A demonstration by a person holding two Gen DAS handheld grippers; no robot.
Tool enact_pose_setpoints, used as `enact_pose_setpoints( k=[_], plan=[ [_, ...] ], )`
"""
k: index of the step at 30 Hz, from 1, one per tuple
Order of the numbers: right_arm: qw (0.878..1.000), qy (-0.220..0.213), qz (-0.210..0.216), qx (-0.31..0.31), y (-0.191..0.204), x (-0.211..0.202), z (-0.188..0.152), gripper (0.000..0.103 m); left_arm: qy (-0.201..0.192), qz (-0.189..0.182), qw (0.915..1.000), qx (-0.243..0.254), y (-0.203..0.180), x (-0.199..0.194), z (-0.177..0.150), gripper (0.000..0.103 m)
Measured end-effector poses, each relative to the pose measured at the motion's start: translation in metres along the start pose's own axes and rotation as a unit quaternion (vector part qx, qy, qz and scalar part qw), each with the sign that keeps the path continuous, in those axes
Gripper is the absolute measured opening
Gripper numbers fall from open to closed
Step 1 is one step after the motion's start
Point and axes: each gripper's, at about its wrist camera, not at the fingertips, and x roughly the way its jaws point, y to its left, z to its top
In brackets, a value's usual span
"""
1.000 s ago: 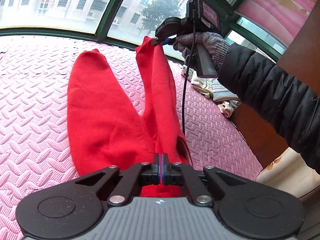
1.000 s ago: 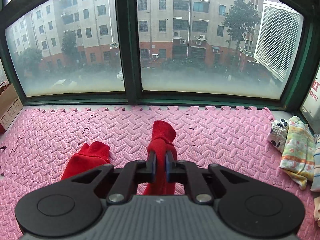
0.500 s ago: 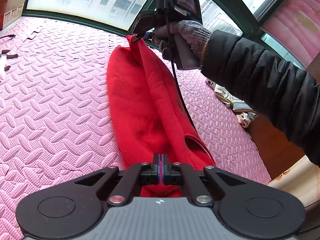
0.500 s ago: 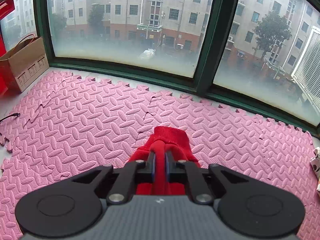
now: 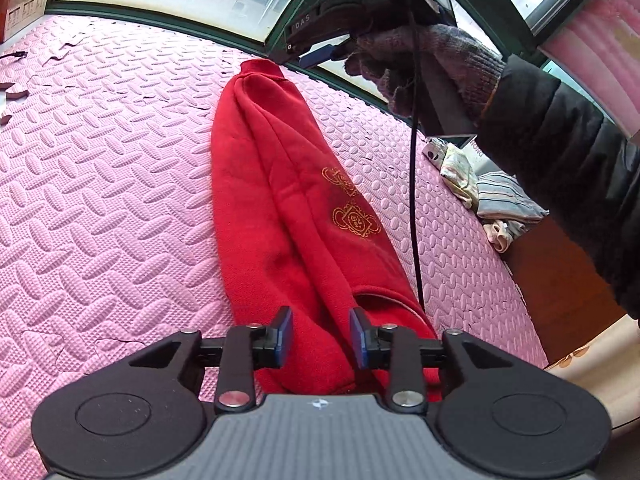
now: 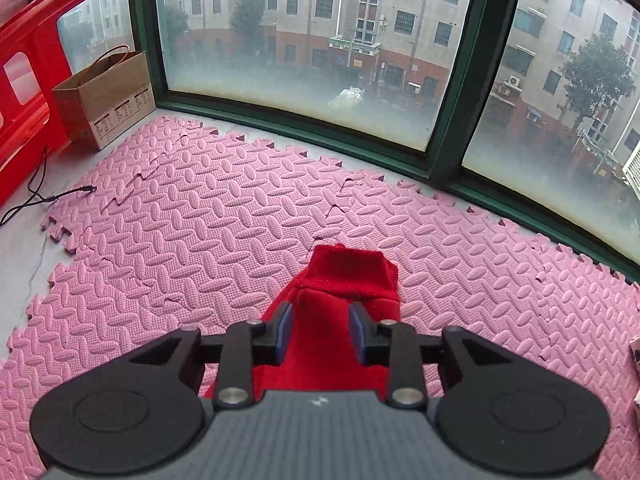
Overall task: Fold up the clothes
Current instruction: 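Lift the sleeve with the right gripper and lay it along the hoodie body, then open the right gripper and withdraw it from the sleeve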
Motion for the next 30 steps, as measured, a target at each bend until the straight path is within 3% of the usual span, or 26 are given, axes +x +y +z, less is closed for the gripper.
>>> enact_pose_setpoints(
  k=[7, 12, 18, 21, 22, 24, 30],
  plan=[
    [0.999, 0.028, 0.021, 0.006, -0.009, 0.006, -0.02, 0.03, 0.02, 0.001, 0.9998, 0.0, -0.016, 0.027, 0.008, 0.044],
    [0.998, 0.049, 0.036, 0.01, -0.016, 0.011, -0.034, 0.03, 0.037, -0.002, 0.9992, -0.011, -0.016, 0.04, 0.009, 0.042],
    [0.997, 0.069, 0.045, -0.001, -0.003, 0.031, -0.037, 0.03, 0.039, -0.014, 0.999, -0.017, -0.012, 0.043, 0.01, 0.012],
    [0.996, 0.079, 0.033, -0.004, 0.003, 0.044, -0.042, 0.024, 0.033, -0.023, 0.9988, -0.027, -0.01, 0.038, 0.012, 0.009],
    [0.997, 0.078, 0.029, -0.001, 0.002, 0.044, -0.042, 0.014, 0.027, -0.026, 0.9989, -0.027, -0.011, 0.034, 0.014, 0.009],
    [0.997, 0.067, 0.03, 0.01, -0.001, 0.041, -0.04, 0.009, 0.015, -0.032, 0.9991, -0.025, -0.012, 0.025, 0.017, 0.009],
    [0.997, 0.018, 0.052, 0.052, -0.012, 0.02, -0.026, 0.008, -0.033, -0.034, 0.9987, -0.02, -0.012, -0.01, 0.028, 0.008]
  ],
)
